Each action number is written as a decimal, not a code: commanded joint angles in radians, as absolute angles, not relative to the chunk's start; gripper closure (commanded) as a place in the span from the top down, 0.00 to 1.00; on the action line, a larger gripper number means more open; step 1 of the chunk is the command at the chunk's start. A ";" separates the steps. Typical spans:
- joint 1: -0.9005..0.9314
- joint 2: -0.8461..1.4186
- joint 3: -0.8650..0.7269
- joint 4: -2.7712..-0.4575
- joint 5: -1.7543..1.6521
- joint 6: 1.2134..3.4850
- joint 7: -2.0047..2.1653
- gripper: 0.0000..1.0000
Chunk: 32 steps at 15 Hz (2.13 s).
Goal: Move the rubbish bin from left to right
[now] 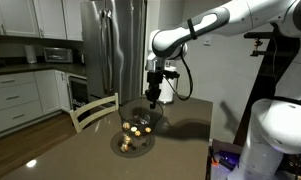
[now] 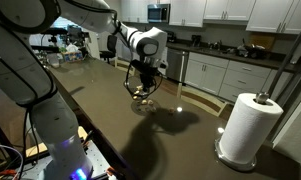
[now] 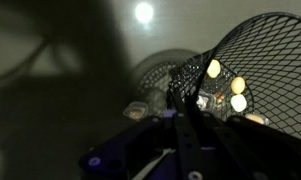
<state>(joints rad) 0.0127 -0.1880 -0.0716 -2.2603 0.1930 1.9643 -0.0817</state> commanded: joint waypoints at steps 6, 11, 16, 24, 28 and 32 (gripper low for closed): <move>-0.069 -0.100 -0.156 -2.108 0.382 2.000 -0.069 0.05; -0.108 -0.050 -0.167 -2.081 0.364 2.082 -0.003 0.05; -0.155 -0.012 -0.202 -2.081 0.389 2.099 0.048 0.05; -0.227 0.043 -0.255 -2.089 0.426 2.107 0.160 0.05; -0.248 0.086 -0.268 -2.073 0.442 2.096 0.213 0.05; -0.262 0.143 -0.273 -2.045 0.441 2.058 0.282 0.05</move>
<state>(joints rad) -0.2456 0.0885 -0.2751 -2.0979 0.4113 2.0945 0.2305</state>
